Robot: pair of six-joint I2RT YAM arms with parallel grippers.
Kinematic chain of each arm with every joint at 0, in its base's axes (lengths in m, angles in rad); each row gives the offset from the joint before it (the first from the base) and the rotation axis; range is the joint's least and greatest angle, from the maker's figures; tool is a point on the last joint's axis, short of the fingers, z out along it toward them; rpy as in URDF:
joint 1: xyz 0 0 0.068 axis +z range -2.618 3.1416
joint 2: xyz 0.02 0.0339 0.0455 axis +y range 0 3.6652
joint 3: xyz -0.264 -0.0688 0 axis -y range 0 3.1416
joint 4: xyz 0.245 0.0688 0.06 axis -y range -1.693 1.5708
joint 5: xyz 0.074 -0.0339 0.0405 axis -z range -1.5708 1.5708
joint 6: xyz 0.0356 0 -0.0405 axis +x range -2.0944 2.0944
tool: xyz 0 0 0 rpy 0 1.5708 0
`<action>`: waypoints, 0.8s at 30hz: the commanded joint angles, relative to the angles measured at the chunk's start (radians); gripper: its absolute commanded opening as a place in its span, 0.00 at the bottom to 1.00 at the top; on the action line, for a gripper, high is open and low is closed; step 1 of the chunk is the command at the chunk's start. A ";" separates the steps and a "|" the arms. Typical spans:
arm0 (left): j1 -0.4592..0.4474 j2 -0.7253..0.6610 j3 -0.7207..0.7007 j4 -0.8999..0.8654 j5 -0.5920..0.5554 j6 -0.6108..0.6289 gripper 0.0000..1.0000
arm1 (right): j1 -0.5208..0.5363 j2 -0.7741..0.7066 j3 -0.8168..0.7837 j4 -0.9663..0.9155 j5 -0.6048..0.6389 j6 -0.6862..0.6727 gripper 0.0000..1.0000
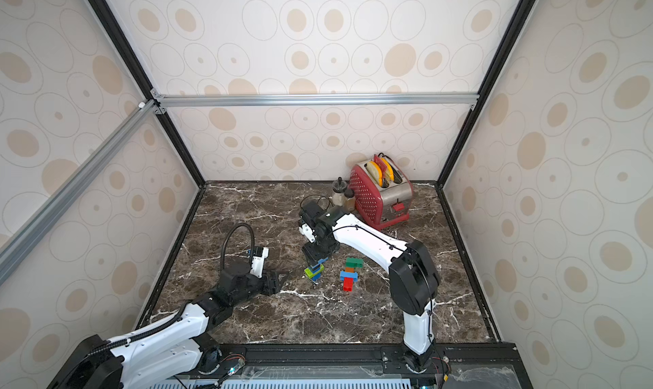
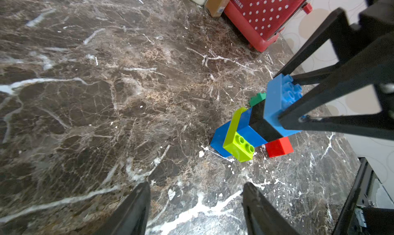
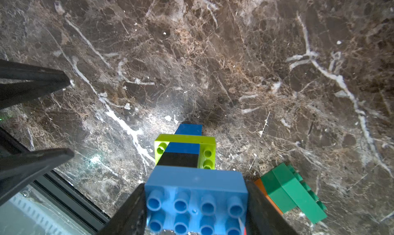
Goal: Assemble the letter f with lego
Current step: Pick up the lego brick from the center of the board.
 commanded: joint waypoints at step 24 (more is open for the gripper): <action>-0.176 0.130 0.038 0.183 -0.087 0.241 0.77 | -0.015 0.058 0.164 -0.246 0.074 -0.027 0.49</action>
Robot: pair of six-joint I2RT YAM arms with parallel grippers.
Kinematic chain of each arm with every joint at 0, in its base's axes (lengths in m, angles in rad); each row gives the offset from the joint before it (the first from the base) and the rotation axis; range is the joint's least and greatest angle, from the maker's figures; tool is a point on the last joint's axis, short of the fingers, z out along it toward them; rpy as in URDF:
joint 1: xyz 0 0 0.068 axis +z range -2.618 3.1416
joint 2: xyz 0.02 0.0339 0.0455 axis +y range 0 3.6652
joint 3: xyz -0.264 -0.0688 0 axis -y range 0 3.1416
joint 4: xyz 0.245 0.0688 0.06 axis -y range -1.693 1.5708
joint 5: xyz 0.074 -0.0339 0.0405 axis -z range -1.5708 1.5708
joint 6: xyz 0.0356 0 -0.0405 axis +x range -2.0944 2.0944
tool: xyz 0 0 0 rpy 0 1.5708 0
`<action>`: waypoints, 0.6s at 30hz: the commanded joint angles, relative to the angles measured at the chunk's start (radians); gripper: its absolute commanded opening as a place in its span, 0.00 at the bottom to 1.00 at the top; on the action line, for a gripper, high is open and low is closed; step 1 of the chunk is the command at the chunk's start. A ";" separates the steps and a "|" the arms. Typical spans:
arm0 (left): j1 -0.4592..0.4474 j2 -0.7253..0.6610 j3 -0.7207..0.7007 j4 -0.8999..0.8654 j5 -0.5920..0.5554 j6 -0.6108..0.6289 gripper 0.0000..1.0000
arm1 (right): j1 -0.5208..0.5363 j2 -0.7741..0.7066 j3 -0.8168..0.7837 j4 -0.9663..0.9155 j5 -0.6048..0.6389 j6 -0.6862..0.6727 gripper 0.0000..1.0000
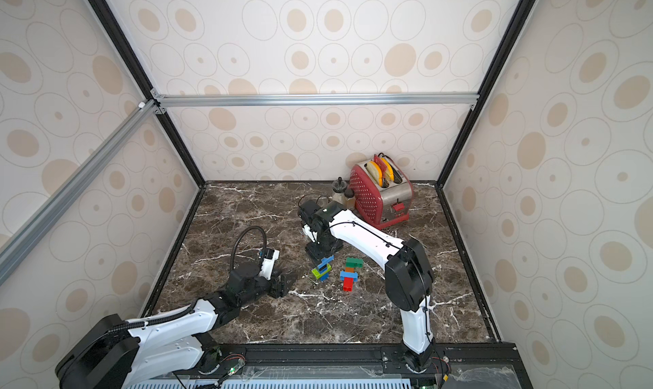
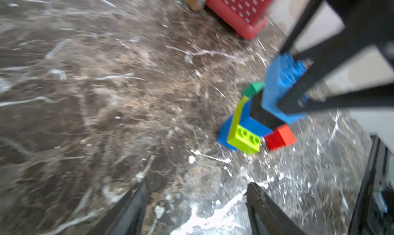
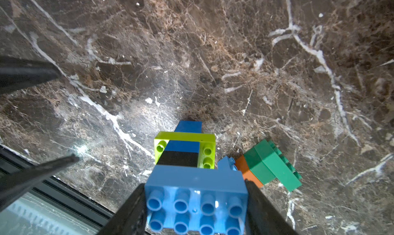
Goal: Assemble the letter f with lego
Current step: Pick up the lego brick from the center of the board.
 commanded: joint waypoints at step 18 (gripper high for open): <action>-0.168 0.042 0.059 0.253 -0.106 0.357 0.77 | -0.027 -0.051 0.189 -0.176 -0.135 -0.024 0.50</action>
